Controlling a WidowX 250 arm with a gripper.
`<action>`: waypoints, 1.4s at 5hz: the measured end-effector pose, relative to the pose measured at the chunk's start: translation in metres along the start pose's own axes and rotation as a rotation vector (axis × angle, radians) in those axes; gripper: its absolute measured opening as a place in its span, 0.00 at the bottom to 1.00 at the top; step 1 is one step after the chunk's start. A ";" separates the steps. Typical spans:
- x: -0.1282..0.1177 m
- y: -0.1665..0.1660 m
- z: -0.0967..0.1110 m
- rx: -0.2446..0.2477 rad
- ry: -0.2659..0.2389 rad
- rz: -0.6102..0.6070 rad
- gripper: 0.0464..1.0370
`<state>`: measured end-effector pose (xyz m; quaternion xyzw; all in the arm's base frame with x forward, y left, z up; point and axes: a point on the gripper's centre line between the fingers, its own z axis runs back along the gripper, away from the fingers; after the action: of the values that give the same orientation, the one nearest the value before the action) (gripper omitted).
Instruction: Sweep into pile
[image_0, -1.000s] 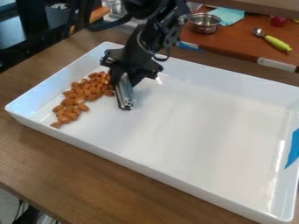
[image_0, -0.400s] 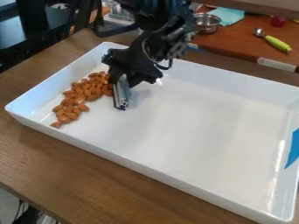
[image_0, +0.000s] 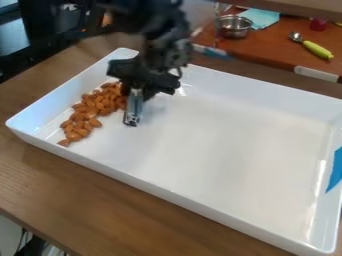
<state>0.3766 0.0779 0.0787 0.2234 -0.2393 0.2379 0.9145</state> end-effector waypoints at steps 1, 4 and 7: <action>0.002 0.001 0.000 -0.181 -0.063 0.093 0.34; 0.005 0.005 -0.003 -0.308 -0.114 0.033 0.34; -0.028 0.004 0.035 -0.196 -0.165 -0.294 0.68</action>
<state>0.3414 0.0531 0.0921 0.1844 -0.3003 0.0583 0.9340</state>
